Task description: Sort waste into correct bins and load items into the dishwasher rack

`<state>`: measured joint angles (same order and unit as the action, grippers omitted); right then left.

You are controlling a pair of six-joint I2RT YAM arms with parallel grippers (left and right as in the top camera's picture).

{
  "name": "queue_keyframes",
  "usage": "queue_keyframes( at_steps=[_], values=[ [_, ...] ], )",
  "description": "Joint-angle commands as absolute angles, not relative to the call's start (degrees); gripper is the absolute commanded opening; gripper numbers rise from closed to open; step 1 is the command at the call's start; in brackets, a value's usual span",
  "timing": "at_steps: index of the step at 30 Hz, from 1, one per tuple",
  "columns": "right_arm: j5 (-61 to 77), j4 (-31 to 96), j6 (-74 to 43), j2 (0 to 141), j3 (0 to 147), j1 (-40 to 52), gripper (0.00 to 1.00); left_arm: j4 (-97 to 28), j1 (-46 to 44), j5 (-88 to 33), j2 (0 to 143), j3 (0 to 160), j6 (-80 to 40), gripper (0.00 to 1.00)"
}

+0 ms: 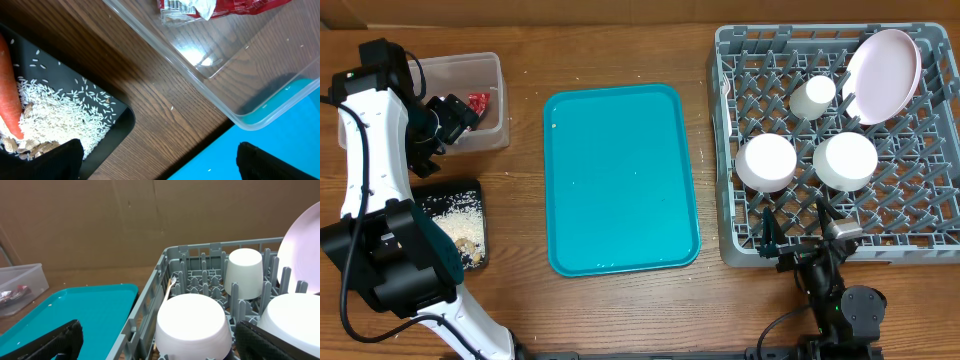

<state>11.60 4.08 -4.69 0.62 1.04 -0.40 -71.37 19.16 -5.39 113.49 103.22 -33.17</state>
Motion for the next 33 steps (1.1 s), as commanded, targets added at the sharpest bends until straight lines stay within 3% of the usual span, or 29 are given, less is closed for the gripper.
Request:
queue_keyframes(
  at_steps=[1,10,14,19,30,33],
  values=[
    [11.22,3.77,-4.45,0.16,0.49,-0.78,1.0,-71.5,18.94,-5.41,113.14,103.35,-34.3,1.0],
    [11.22,3.77,-4.45,0.16,0.49,-0.78,1.0,-77.54,18.94,-1.96,106.89,103.31,-30.63,1.0],
    [11.22,3.77,-4.45,0.16,0.49,-0.78,1.0,-74.67,18.02,0.38,99.57,99.9,-29.21,1.0],
    [11.22,3.77,-4.45,0.16,0.49,-0.78,1.0,-58.94,15.44,-1.13,86.06,83.83,-24.71,1.0],
    [11.22,3.77,-4.45,0.16,0.49,-0.78,1.0,-11.22,7.64,-11.49,52.31,36.23,-11.49,1.0],
    [11.22,3.77,-4.45,0.16,0.49,-0.78,1.0,-4.32,6.87,-11.51,45.93,28.6,-8.8,1.0]
  ],
)
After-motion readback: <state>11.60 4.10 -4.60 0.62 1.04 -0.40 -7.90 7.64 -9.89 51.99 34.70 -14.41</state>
